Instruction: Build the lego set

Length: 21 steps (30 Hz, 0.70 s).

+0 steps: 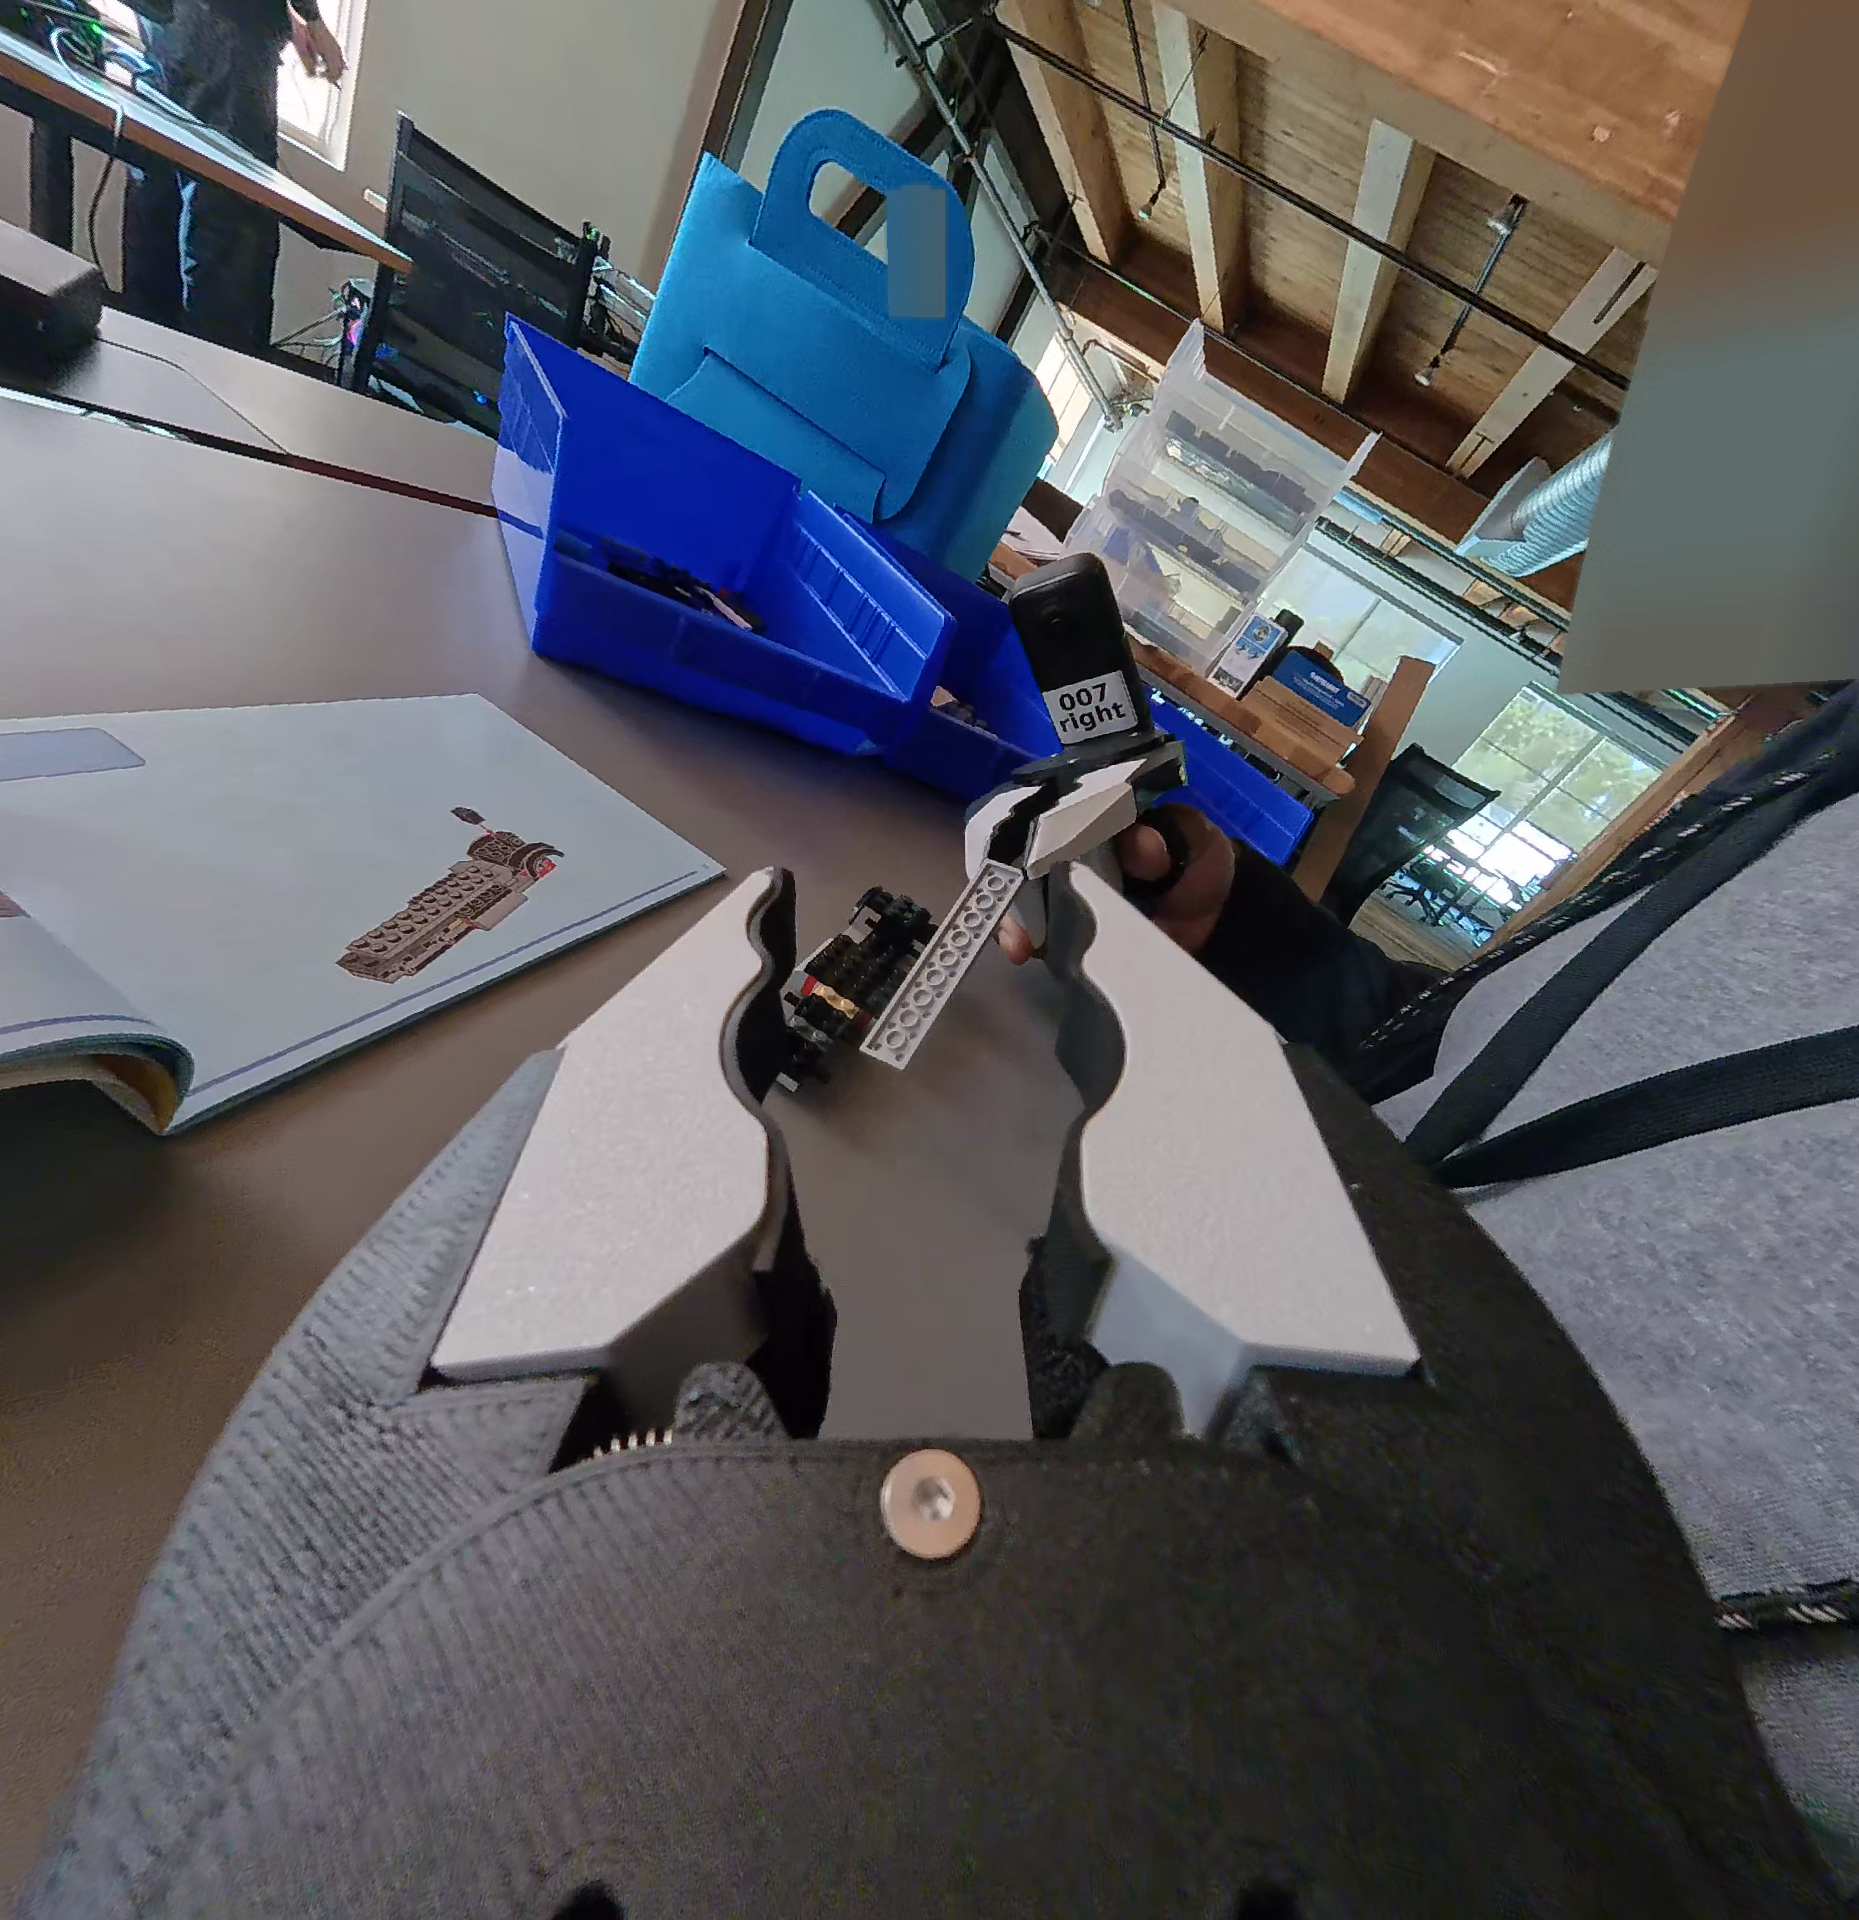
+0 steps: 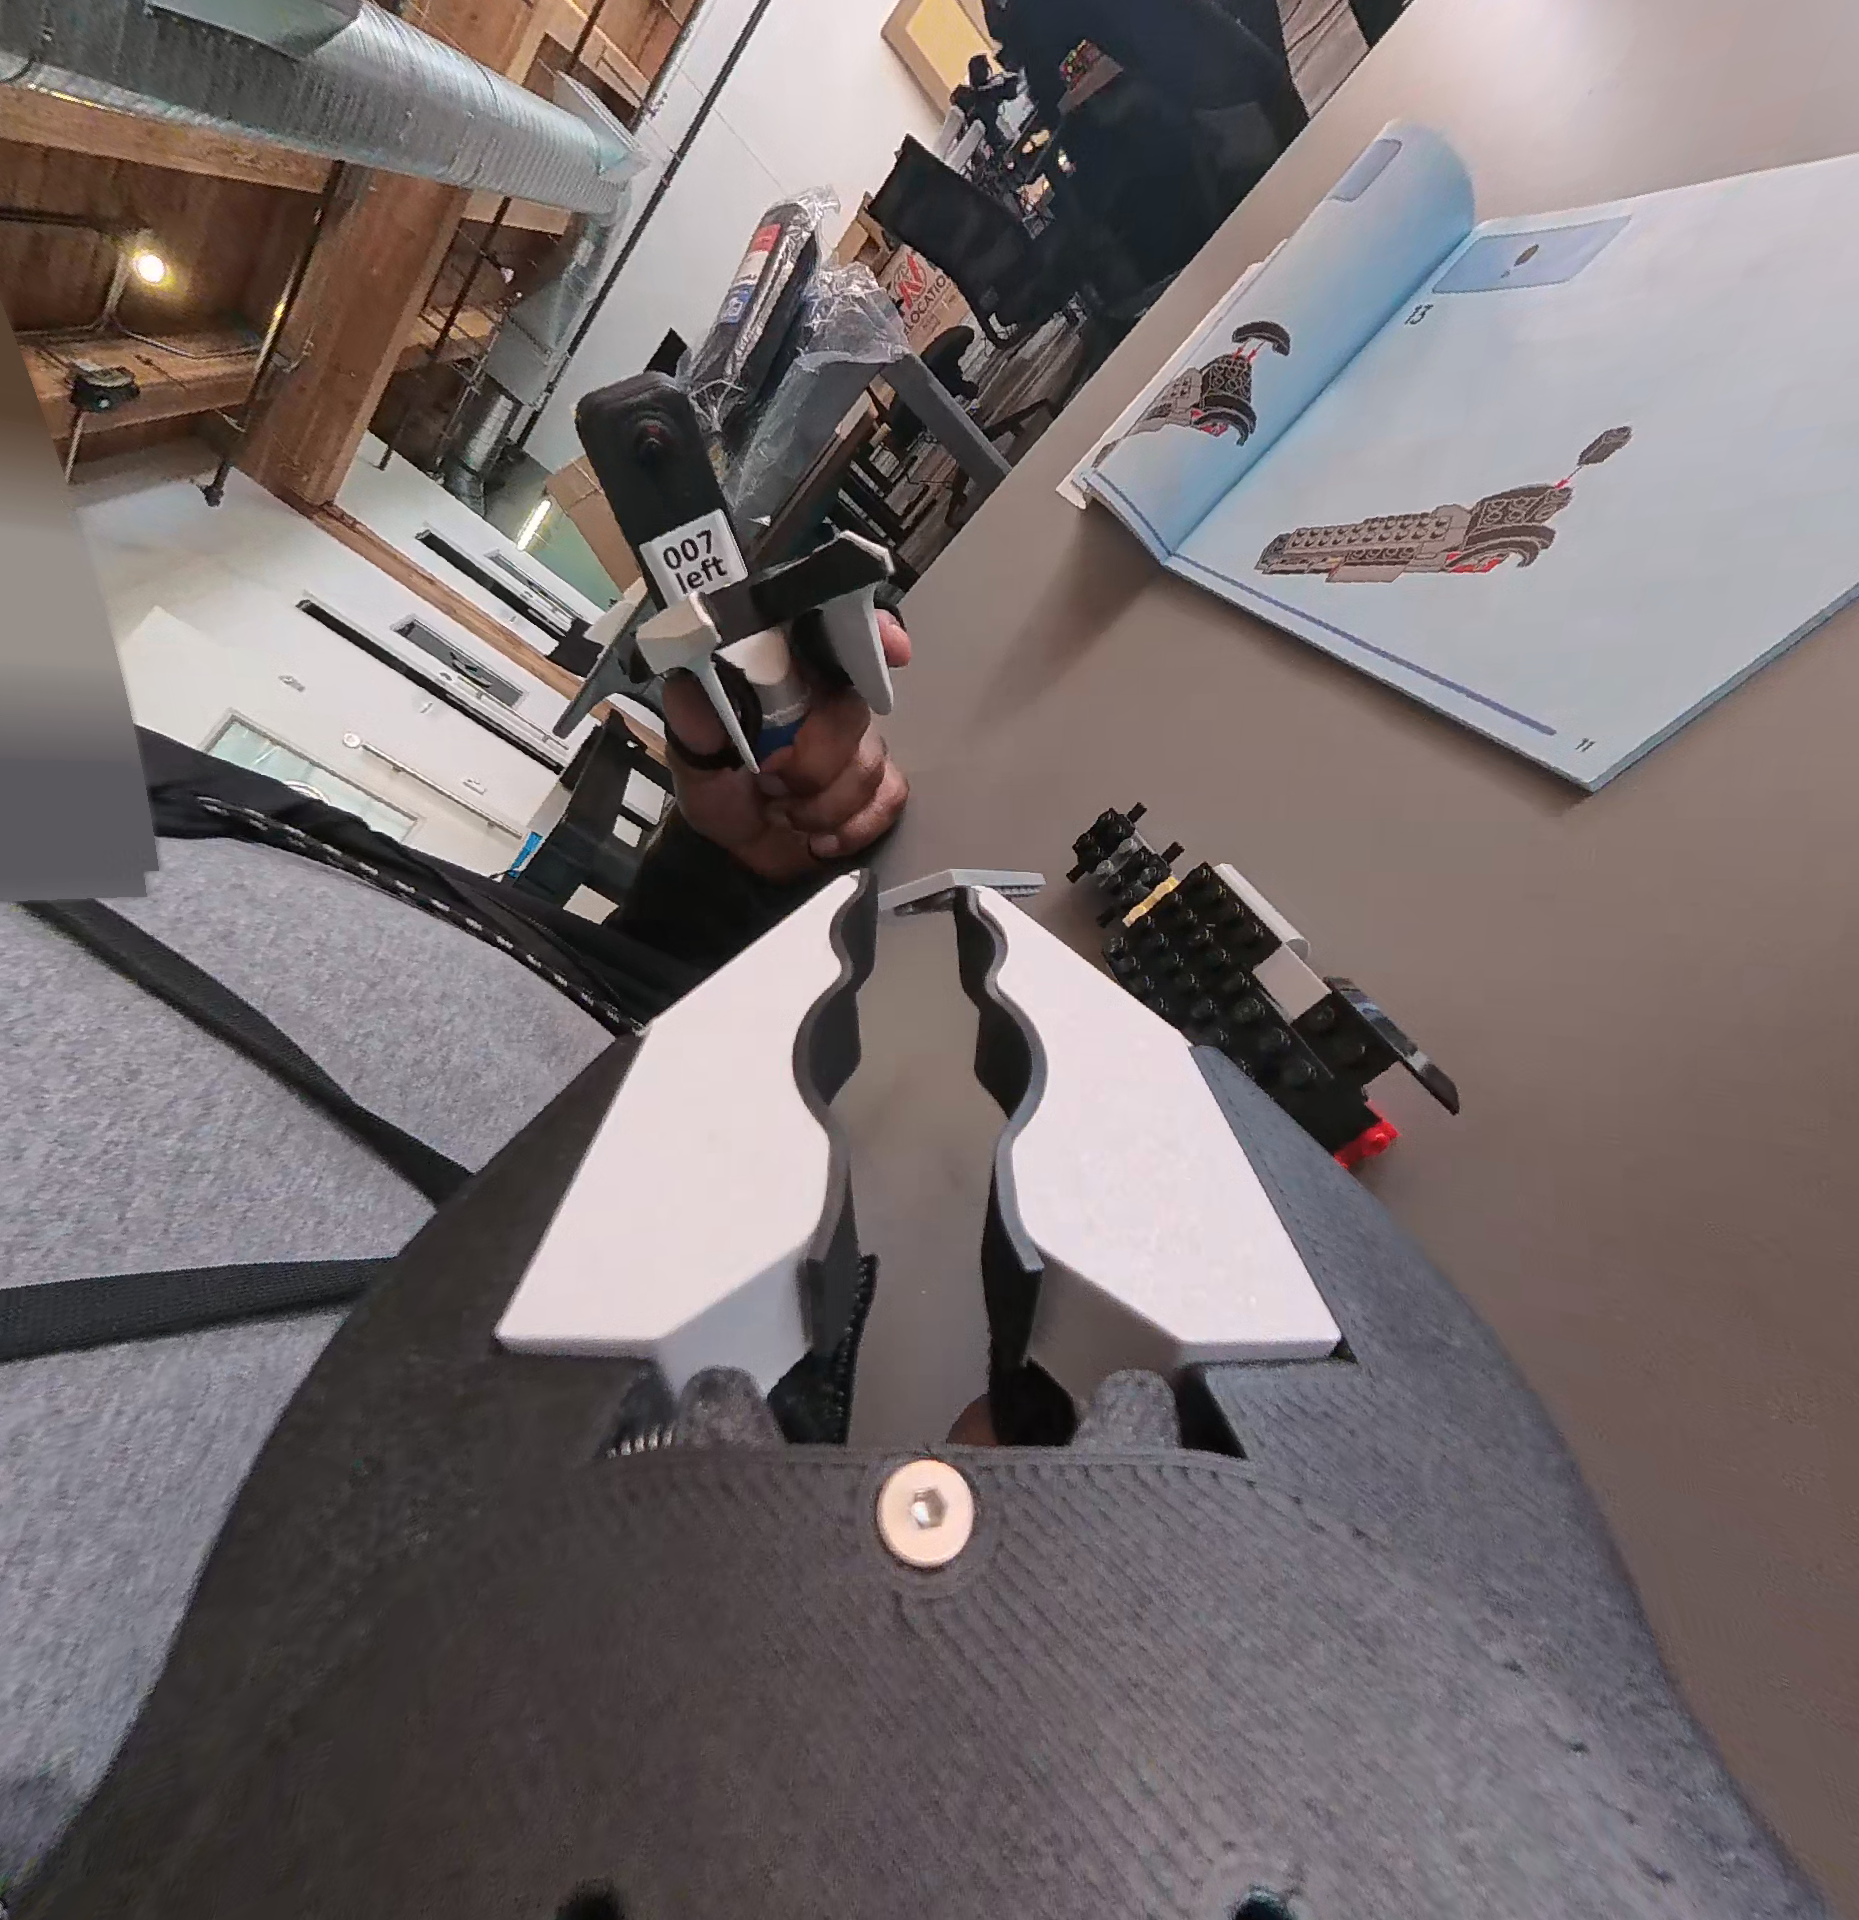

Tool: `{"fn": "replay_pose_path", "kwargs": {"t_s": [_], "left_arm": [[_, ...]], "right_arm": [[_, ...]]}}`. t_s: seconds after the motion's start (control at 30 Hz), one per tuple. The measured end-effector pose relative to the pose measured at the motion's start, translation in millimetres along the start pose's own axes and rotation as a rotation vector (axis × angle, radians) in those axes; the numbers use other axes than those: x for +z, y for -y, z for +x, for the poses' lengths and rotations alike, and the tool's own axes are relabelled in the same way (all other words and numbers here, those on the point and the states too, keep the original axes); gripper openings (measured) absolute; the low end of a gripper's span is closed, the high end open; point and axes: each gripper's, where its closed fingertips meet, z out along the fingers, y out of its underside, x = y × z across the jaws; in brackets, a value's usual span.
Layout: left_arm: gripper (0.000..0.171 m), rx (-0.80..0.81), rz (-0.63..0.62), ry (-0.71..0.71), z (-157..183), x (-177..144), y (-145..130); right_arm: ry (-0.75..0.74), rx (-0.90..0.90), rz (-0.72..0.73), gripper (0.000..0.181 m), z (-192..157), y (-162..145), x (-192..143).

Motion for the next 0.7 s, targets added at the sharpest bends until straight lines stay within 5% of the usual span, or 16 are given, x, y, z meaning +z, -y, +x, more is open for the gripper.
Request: {"fn": "replay_pose_path", "kwargs": {"t_s": [0.3, 0.5, 0.7], "left_arm": [[0.048, 0.006, 0.012, 0.025, -4, -12, 3], [0.048, -0.005, 0.047, 0.031, -10, -25, 11], [0.048, -0.011, 0.053, 0.011, -13, -27, 14]], "right_arm": [[-0.028, -0.039, 0.057, 0.017, -6, 26, -21], [-0.287, -0.176, 0.123, 0.017, 8, 63, -77], [-0.468, -0.217, 0.11, 0.017, 33, 69, -103]]}}
